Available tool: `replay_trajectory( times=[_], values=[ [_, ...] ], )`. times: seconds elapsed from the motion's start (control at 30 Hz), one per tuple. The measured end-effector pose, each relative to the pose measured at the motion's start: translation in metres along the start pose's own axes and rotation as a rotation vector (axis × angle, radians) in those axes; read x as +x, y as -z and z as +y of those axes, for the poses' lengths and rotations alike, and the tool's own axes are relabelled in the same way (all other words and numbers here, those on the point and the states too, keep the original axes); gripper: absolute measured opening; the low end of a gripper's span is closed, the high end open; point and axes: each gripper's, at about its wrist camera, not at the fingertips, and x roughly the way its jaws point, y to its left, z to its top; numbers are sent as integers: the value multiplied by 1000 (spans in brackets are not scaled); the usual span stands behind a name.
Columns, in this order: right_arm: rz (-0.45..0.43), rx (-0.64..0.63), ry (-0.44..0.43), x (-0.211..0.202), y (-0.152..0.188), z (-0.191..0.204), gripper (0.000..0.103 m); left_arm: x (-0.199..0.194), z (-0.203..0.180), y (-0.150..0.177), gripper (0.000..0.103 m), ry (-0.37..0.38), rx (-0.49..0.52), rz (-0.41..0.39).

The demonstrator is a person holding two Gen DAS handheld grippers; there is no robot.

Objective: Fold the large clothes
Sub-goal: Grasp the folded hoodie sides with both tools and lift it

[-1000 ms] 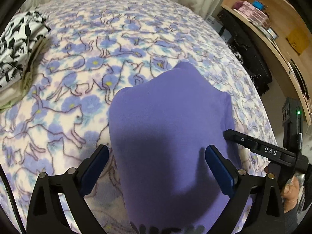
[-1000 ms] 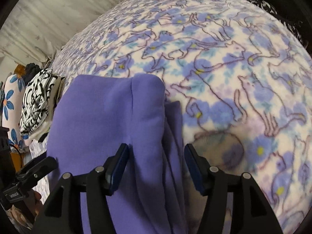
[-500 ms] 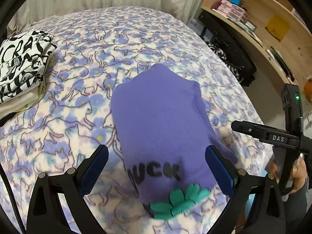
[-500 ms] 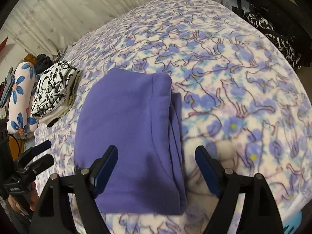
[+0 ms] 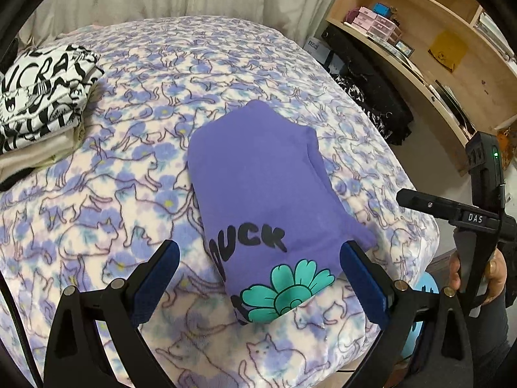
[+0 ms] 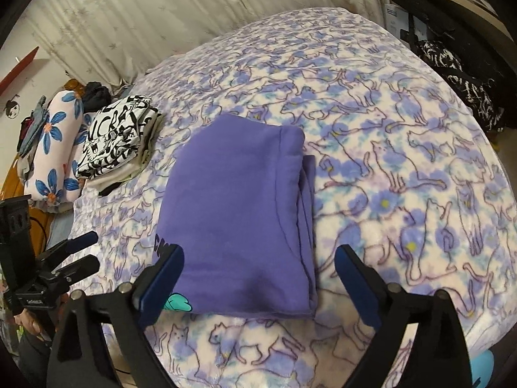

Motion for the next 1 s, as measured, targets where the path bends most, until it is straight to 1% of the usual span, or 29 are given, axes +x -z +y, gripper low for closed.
replay_trajectory(
  times=[0.2,0.4,0.5,0.57,0.77,0.9,1.0],
  values=[
    [25,12,-28,26,2,-15,95,35,13,8,99,22,-49,43],
    [116,52,-87,67,5,-38,95,80,27,9,99,65,-100,84],
    [144,55,-107,86,9,-47,95,101,31,7,99,109,-134,102],
    [166,62,-133,99,10,-53,95,111,32,5,99,148,-149,103],
    [222,96,-213,129,8,-69,95,129,39,-3,103,168,-175,78],
    [261,140,-285,153,5,-81,95,140,45,-6,103,192,-183,75],
    [270,155,-336,165,4,-87,95,145,48,-7,103,208,-183,69]
  ],
)
